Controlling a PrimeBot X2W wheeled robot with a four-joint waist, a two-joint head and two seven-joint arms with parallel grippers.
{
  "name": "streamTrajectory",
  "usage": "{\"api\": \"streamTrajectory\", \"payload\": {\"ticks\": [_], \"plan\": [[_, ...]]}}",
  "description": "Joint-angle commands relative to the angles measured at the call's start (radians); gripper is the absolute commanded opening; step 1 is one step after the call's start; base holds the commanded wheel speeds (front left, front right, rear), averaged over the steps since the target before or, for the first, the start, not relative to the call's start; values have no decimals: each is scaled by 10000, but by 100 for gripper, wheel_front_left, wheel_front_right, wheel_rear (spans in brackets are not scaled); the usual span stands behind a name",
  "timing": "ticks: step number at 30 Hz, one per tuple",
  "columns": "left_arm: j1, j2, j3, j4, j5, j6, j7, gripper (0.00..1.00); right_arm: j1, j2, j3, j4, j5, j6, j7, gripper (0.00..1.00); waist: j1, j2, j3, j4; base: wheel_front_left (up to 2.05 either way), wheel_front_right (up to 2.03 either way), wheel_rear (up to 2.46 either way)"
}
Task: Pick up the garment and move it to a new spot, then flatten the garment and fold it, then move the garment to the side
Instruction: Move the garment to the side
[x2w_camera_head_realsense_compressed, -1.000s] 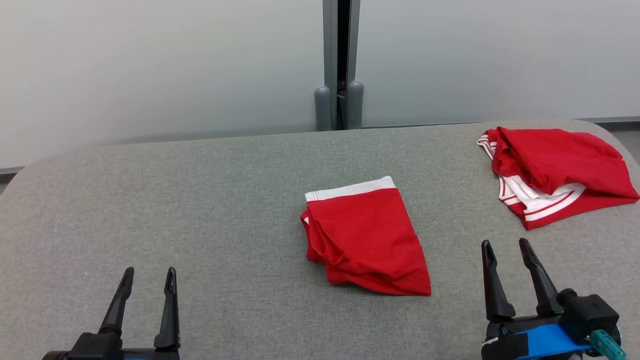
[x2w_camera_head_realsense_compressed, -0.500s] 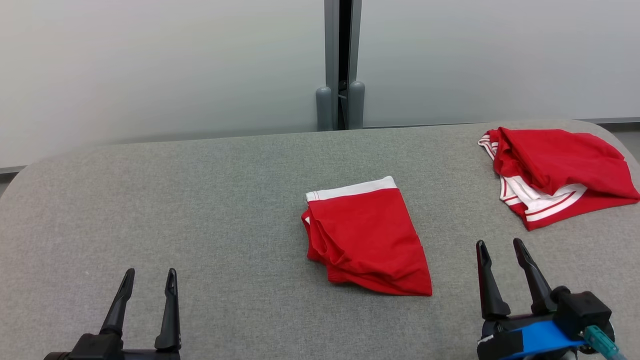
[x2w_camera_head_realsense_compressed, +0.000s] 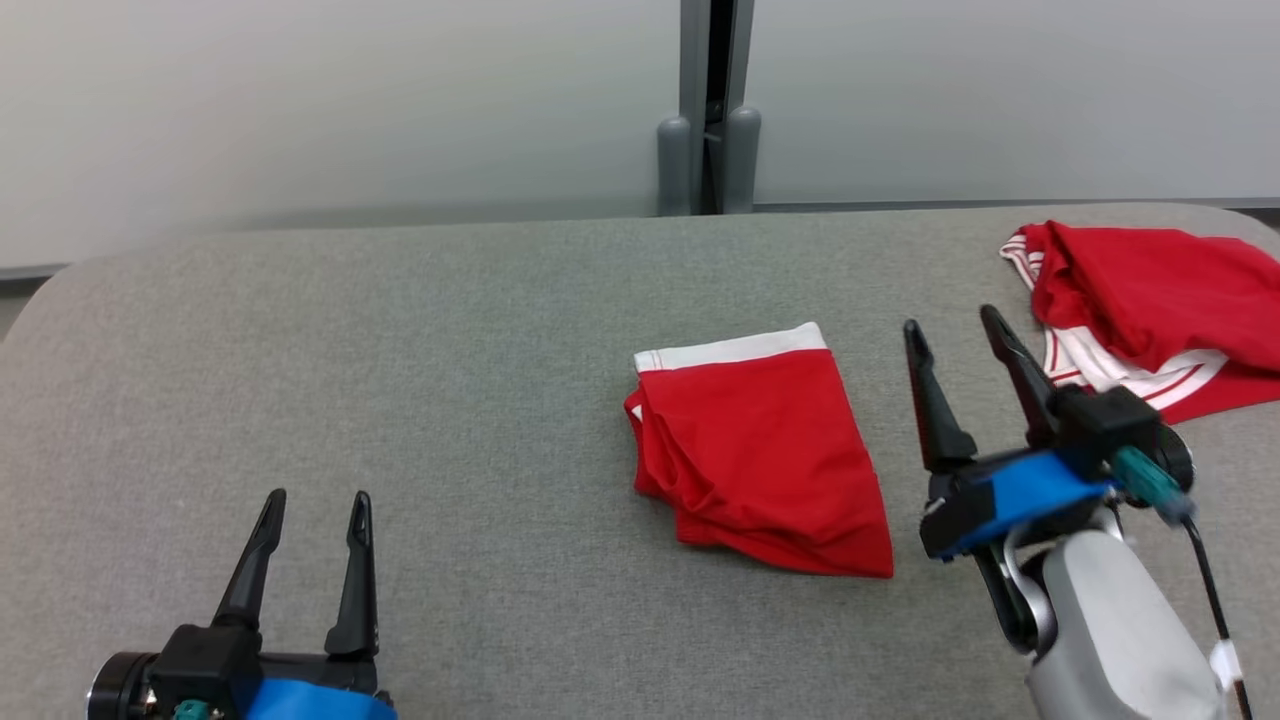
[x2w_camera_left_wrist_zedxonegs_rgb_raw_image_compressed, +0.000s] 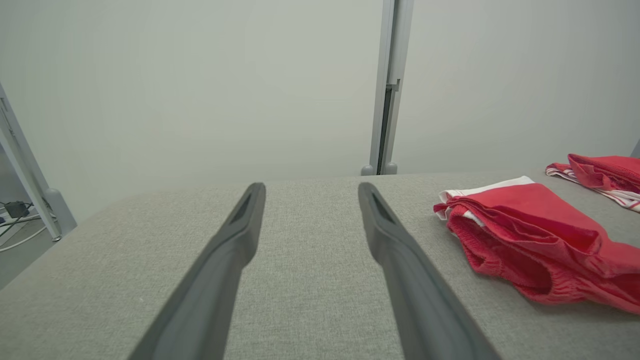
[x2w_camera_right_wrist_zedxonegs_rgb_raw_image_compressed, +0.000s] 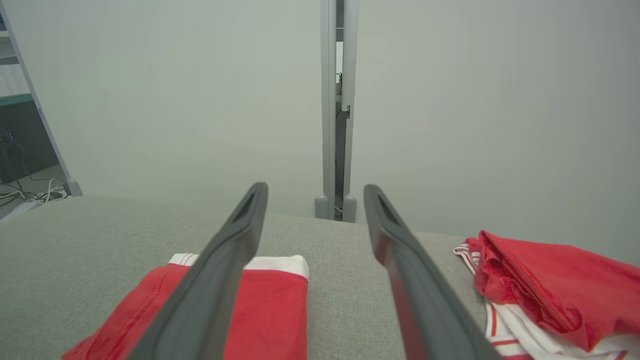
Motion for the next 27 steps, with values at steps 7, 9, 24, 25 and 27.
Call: {"api": "streamTrajectory", "payload": {"ticks": [7, 9, 24, 25, 27], "plan": [[-513, 37, -316, 9, -179, 85, -22, 100, -1441, -127, 365, 2053, -128, -4, 732, 100, -1, -1, 681, 612, 0, 0, 0], [-585, 35, -345, 24, -199, 123, -22, 100, -1566, -172, 361, 2669, -148, -4, 872, 100, -1, -1, 797, 726, 0, 0, 0], [-892, 35, -460, 67, -325, 251, -22, 100, -1970, -149, 853, 5839, 375, -4, 1365, 100, -1, -1, 1260, 1125, 0, 0, 0], [-894, 35, -471, 72, -336, 267, -22, 100, -1990, -150, 904, 5941, 436, -4, 1345, 100, -1, -1, 1262, 1127, 0, 0, 0], [-899, 35, -481, 81, -351, 283, -22, 100, -2049, -118, 1027, 6130, 581, -4, 1367, 58, -1, -1, 1255, 1117, 0, 0, 0]]}}
